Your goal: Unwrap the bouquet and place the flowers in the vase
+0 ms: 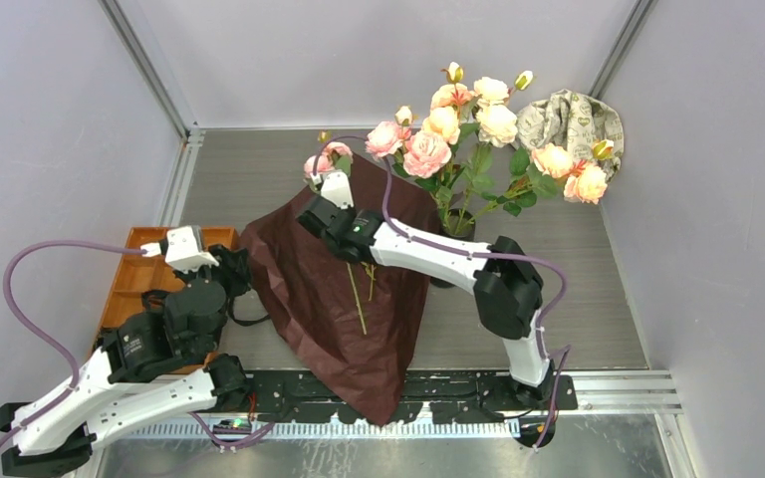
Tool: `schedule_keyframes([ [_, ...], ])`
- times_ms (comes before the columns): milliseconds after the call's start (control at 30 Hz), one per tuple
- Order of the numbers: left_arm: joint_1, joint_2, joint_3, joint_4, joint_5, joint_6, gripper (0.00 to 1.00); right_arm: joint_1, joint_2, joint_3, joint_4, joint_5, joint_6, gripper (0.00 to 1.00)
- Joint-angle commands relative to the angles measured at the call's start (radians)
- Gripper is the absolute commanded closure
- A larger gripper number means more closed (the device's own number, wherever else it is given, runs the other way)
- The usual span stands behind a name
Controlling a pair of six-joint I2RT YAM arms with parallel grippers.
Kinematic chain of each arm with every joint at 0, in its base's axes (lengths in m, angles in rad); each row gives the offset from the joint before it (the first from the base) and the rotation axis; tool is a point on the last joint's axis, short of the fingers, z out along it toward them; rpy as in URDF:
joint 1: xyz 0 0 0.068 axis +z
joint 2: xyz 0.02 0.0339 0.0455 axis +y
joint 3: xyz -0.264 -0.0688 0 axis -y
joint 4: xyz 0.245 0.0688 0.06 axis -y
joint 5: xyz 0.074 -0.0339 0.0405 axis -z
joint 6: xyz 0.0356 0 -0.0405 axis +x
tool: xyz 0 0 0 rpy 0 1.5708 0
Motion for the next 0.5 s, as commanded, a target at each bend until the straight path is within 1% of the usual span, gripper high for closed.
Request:
schedule_keyframes([
  [0, 0.002, -0.023, 0.015, -0.01, -0.027, -0.026, 0.64, 0.05, -0.182, -0.054, 0.061, 0.043, -0.046, 0.99],
  [100, 0.002, -0.03, 0.018, -0.021, -0.023, -0.037, 0.64, 0.103, -0.291, -0.079, 0.065, 0.048, -0.101, 0.99],
  [200, 0.003, -0.033, 0.017, -0.025, -0.023, -0.044, 0.64, 0.142, -0.385, -0.095, 0.073, -0.04, -0.177, 0.99],
  [333, 0.001, -0.03, 0.013, -0.024, -0.021, -0.048, 0.64, 0.228, -0.498, -0.088, 0.05, -0.046, -0.307, 0.99],
  [467, 0.002, -0.023, 0.019, -0.026, -0.014, -0.053, 0.64, 0.281, -0.642, -0.12, 0.069, -0.099, -0.359, 0.99],
])
